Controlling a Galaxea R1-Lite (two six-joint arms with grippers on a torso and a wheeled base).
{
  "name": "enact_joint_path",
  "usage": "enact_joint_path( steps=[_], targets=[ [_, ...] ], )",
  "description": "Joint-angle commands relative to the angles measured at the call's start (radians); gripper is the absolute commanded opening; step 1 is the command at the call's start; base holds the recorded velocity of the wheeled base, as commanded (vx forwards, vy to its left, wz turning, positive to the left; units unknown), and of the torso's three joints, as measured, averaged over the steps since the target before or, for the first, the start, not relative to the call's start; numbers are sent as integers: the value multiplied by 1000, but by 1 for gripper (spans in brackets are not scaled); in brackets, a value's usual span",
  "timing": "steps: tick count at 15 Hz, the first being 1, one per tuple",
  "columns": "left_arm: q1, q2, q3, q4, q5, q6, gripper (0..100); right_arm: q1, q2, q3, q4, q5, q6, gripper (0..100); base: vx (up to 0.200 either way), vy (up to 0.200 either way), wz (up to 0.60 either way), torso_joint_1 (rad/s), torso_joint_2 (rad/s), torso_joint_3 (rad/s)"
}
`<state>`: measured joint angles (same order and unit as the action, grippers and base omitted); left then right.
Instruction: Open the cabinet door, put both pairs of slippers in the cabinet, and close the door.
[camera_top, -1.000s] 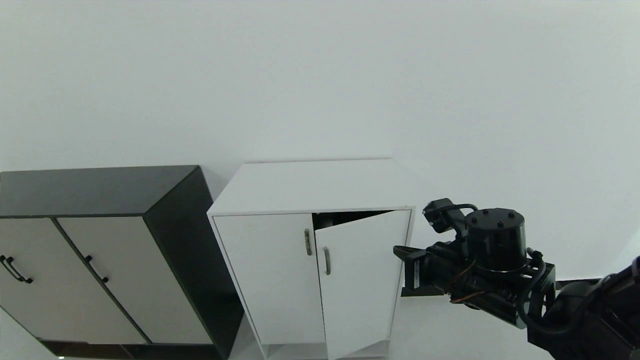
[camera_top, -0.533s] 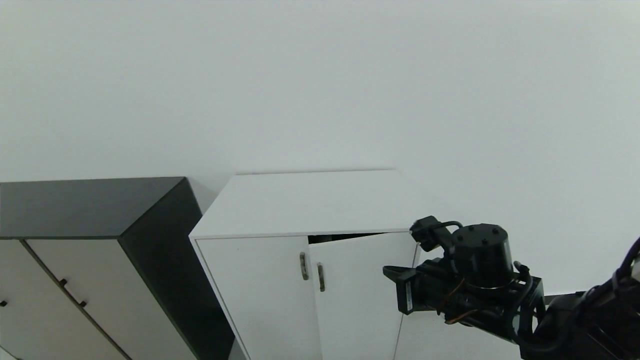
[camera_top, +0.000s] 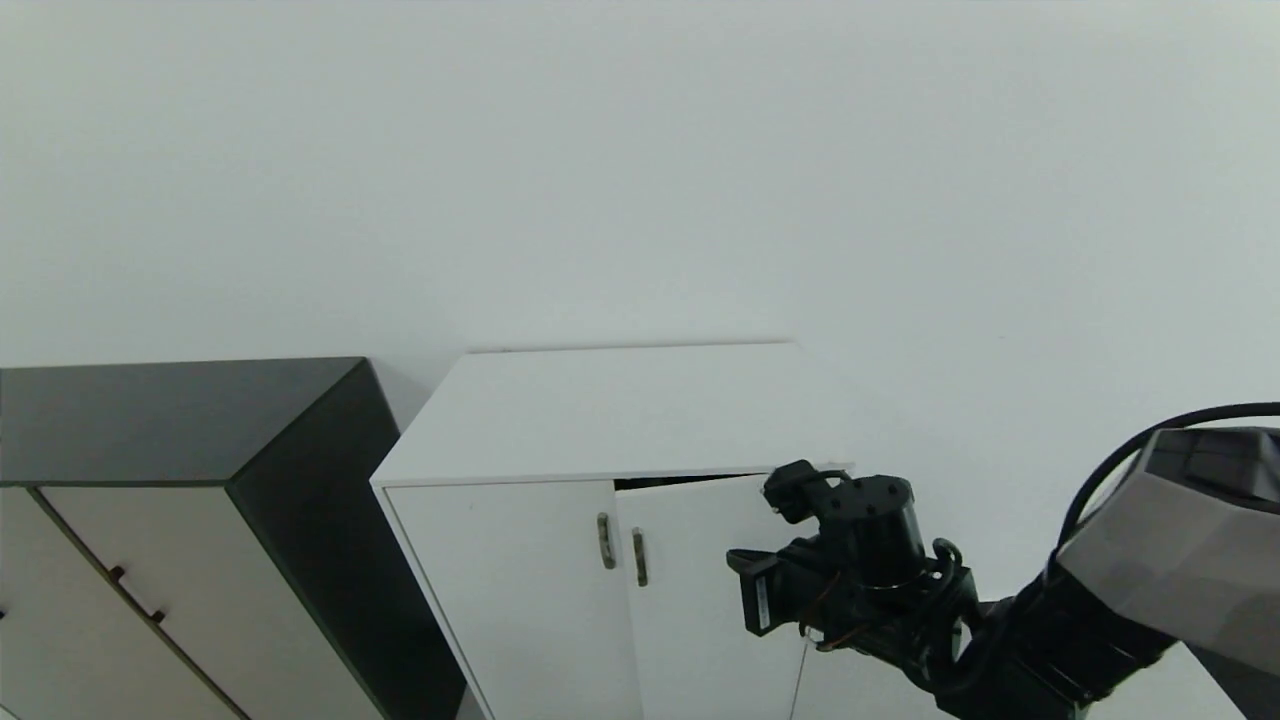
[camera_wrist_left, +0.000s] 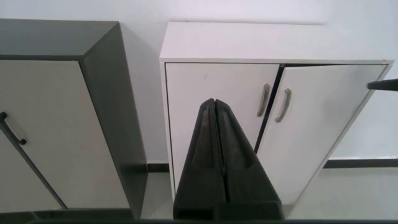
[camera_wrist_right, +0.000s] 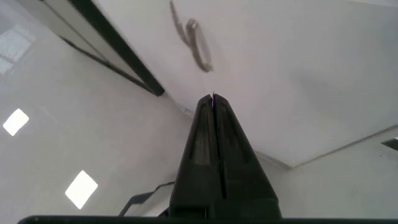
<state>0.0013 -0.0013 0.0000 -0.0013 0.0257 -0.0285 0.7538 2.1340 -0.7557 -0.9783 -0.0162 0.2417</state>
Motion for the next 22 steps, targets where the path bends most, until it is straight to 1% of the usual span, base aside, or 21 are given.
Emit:
enact_joint_path(
  steps=[1,4,6,7,12,16,19,22],
  targets=[
    [0,1,0,0,0,-1,0,-19,141,-99,-23,-2,2,0,0,0,0,0,0,0],
    [0,1,0,0,0,1,0,-41,191,-177,-23,-5,2,0,0,0,0,0,0,0],
    [0,1,0,0,0,1,0,-60,201,-205,-20,-5,1,0,0,0,0,0,0,0],
    [0,1,0,0,-1,1,0,-80,211,-235,-17,-5,1,0,0,0,0,0,0,0],
    [0,1,0,0,-1,1,0,-128,237,-270,-16,-4,-1,0,0,0,0,0,0,0],
    [0,1,0,0,-1,-1,0,-133,264,-304,-14,-4,-1,0,0,0,0,0,0,0],
    [0,1,0,0,0,-1,0,-136,264,-349,44,-4,1,0,0,0,0,0,0,0],
    [0,1,0,0,-1,-1,0,-136,276,-378,49,-4,1,0,0,0,0,0,0,0]
  ],
)
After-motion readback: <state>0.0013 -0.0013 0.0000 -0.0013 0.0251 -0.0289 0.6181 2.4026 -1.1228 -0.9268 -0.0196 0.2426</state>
